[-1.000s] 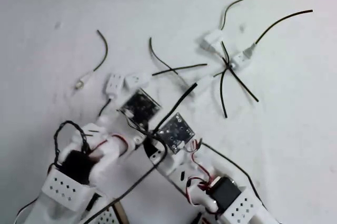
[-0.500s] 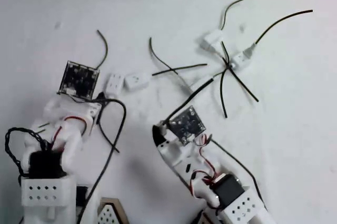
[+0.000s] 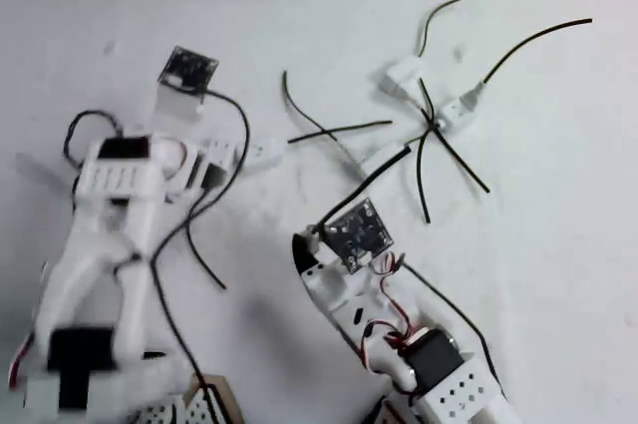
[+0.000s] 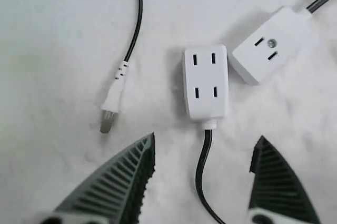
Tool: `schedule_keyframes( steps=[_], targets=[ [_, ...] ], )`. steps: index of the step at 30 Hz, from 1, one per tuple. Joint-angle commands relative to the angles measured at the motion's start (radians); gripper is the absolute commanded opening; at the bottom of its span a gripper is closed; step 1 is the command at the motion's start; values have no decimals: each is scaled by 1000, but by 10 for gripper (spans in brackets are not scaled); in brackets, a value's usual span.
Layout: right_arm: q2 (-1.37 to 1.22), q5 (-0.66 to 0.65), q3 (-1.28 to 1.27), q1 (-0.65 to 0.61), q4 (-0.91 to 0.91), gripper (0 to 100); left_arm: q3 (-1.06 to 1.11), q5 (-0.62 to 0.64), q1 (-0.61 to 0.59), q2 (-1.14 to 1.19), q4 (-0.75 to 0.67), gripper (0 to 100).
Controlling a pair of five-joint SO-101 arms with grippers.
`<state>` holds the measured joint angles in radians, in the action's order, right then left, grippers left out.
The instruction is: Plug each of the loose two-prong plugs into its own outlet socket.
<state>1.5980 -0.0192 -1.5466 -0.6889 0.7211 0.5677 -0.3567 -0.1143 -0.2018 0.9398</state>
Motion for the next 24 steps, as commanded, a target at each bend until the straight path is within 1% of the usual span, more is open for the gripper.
schedule_keyframes(
  steps=[1,7,12,17,24],
  targets=[
    [21,-2,15,13,-21,17,-201,-11,-5,248,-8,298],
    [21,-3,15,13,-19,17,-397,-6,-4,458,75,294],
    [21,-3,15,13,-19,17,-488,-12,-2,568,89,211],
    [21,-3,15,13,-19,17,-511,-12,-2,587,138,166],
    [21,-3,15,15,-19,17,-508,-15,-1,581,222,164]
  ],
)
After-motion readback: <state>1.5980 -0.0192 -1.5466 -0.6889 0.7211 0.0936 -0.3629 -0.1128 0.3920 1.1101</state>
